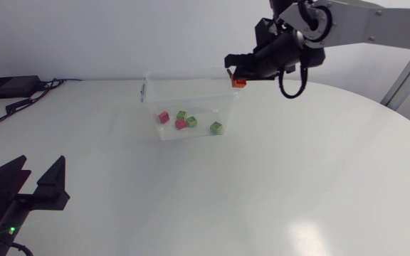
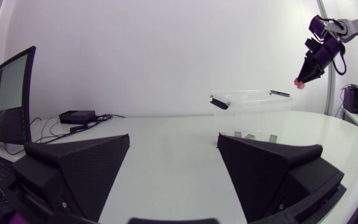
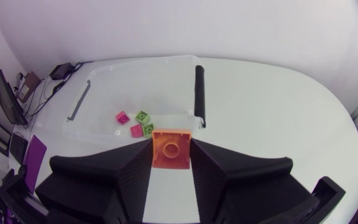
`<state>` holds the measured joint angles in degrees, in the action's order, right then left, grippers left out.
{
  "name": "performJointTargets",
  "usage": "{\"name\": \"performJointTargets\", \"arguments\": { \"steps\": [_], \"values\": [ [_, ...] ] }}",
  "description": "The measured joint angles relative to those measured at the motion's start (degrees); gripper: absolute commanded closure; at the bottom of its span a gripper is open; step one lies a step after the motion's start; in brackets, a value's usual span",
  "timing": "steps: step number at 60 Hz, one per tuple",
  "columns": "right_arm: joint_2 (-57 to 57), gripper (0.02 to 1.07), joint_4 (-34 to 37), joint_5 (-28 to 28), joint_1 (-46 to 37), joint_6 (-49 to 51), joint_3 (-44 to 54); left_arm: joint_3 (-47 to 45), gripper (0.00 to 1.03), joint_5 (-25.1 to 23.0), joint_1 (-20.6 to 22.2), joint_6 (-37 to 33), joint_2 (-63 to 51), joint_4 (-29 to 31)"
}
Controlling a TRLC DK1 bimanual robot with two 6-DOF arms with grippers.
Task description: Place the duplo bricks in the container
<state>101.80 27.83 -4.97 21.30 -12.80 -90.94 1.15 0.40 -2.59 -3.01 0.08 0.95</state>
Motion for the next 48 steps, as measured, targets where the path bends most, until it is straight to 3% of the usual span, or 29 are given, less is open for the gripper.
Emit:
{"name": "performJointTargets", "arguments": {
  "steps": [5, 7, 9, 13, 36, 48],
  "values": [
    [4.07, 0.86, -1.53, -0.04, 1.03, 0.44, -2.95, 0.00, 0.04, 0.00, 0.00, 0.00, 0.00, -0.02],
    [5.33, 0.79, -1.55, -0.20, 1.31, 0.50, -3.96, 0.00, 0.04, 0.00, 0.00, 0.00, 0.00, -0.02],
    [6.69, 0.60, -1.55, -0.20, 1.66, 0.63, -4.94, 0.00, 0.04, 0.02, 0.00, 0.00, 0.00, -0.02],
    [8.33, 0.06, -1.49, -0.15, 2.08, 0.66, -6.01, 0.00, 0.04, 0.00, 0.00, 0.00, 0.00, -0.02],
    [0.46, 0.06, 1.55, 3.80, 2.01, 0.66, -4.42, 0.00, 0.04, 0.02, 0.00, 0.00, 0.00, -0.02],
    [-12.48, 0.06, -2.21, 12.74, 0.35, 4.55, 4.68, 0.00, 0.04, 0.02, 0.00, 0.00, 0.00, -0.02]
  ]
}}
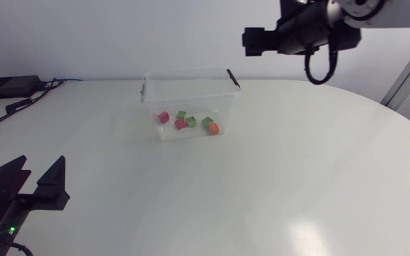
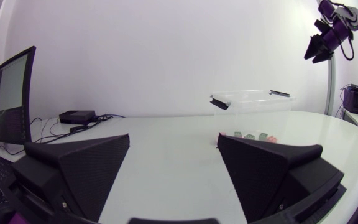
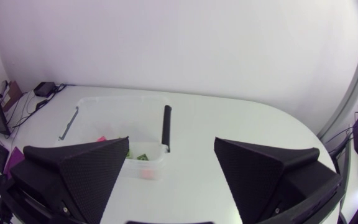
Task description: Place the duplo bricks in the container
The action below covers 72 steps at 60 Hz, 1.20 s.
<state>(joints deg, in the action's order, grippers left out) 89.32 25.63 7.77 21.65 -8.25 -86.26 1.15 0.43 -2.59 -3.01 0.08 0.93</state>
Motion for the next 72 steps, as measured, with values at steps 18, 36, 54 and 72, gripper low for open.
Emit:
{"name": "performJointTargets", "arguments": {
  "steps": [18, 36, 54, 72],
  "values": [
    [-20.76, 0.06, -7.67, 4.92, 0.00, 2.40, 19.74, 0.00, 0.04, -0.02, 0.00, 0.00, 0.00, 0.00],
    [-37.42, 0.06, -10.40, 13.53, 6.71, 2.78, 36.68, 0.00, 0.04, -0.02, 0.00, 0.00, 0.00, 0.00],
    [-53.72, 0.06, -16.85, 13.40, 6.80, 7.10, 53.88, 0.00, 0.04, -0.02, 0.00, 0.00, 0.00, 0.00],
    [-65.02, 0.06, -21.22, 3.19, 7.17, 11.45, 68.72, 0.00, 0.04, -0.02, 0.00, 0.00, 0.00, 0.00]
  ]
}}
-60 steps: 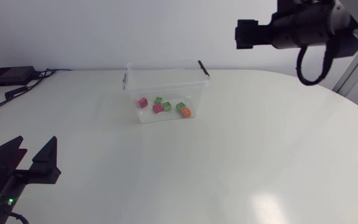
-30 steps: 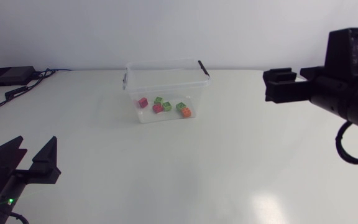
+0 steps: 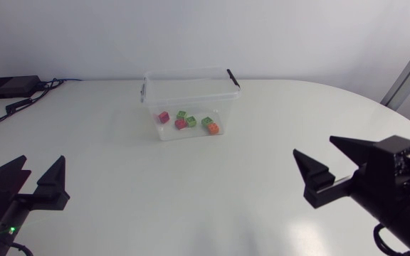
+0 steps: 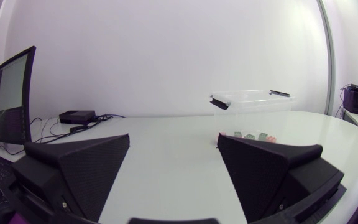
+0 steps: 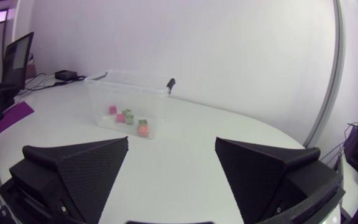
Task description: Place the duplo bricks in the container
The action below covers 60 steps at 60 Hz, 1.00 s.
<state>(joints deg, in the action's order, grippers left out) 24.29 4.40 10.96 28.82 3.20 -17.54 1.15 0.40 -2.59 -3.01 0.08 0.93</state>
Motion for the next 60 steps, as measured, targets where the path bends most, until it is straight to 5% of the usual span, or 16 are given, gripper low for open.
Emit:
{"name": "performJointTargets", "arguments": {
  "steps": [60],
  "values": [
    [-22.16, 0.07, -3.34, -10.03, -26.10, -1.53, 15.19, 0.00, 0.04, 0.00, 2.03, 1.53, 0.00, 0.00]
  ]
}}
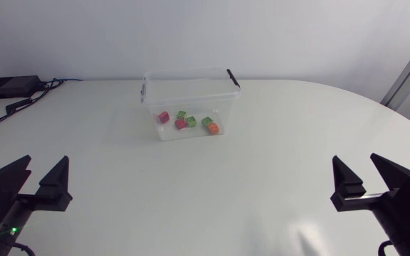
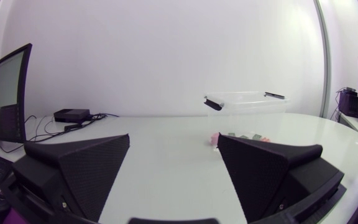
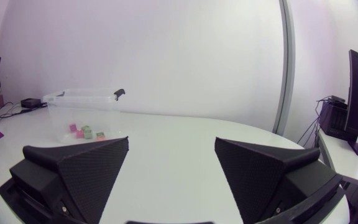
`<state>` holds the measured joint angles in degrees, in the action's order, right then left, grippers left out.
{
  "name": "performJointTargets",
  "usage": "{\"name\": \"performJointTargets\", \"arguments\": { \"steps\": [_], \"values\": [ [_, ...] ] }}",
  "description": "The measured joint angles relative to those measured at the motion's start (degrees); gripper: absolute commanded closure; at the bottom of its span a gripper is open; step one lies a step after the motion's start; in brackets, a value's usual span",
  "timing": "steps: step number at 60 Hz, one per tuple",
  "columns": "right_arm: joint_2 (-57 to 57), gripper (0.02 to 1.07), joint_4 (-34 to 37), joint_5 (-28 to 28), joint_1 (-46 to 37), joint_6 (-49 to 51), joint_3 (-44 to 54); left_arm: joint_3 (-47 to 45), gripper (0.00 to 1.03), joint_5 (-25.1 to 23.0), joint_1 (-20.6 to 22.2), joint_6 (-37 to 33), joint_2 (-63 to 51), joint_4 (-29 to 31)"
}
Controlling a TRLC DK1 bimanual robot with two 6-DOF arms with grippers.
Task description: Place the duplo bricks in the container
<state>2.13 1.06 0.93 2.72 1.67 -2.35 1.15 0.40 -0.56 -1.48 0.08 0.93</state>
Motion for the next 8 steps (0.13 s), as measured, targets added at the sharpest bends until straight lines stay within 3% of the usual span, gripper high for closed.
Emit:
{"name": "performJointTargets", "arguments": {
  "steps": [8],
  "values": [
    [-1.60, 0.07, -0.02, -0.61, -2.29, -0.22, 1.14, 0.00, 0.04, 0.00, 0.11, 0.02, 0.00, 0.00]
  ]
}}
